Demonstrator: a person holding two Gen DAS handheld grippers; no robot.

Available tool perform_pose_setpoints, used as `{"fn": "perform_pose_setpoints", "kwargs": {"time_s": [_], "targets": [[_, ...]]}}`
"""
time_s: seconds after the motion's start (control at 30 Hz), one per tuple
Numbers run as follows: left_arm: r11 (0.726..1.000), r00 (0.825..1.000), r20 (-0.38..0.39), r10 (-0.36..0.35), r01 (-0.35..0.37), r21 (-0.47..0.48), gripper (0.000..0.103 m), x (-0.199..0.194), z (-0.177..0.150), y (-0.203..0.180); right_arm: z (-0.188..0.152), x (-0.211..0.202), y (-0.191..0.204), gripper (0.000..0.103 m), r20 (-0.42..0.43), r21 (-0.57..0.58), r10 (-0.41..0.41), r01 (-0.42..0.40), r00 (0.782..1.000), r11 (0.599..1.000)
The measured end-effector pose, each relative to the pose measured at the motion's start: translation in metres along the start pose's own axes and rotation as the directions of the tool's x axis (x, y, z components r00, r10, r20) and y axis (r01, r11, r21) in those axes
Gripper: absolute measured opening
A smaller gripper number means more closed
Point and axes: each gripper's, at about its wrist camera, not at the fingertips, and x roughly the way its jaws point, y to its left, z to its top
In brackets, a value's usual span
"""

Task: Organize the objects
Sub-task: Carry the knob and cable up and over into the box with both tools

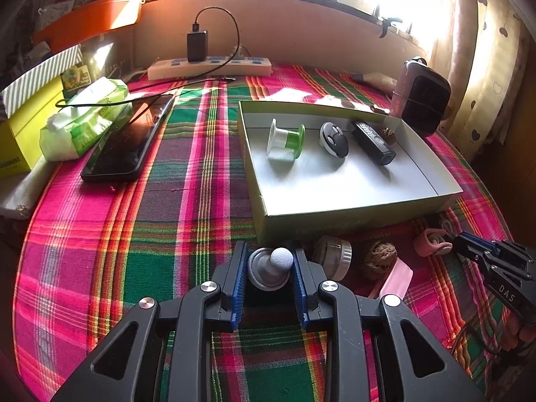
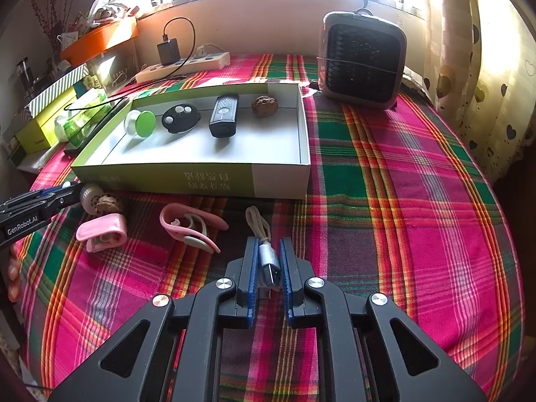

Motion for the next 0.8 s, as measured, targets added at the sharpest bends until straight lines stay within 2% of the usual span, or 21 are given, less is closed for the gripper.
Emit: {"fn": "perform_pose_setpoints", "kwargs": {"time_s": [0.8], "targets": [[1.000, 0.999, 0.042, -0.013, 0.012, 0.024, 0.023, -0.023, 0.007, -0.011, 0.006, -0.021, -0.003, 0.013, 0.055, 0.027, 0.045, -0.047, 0.997, 0.999]]}}
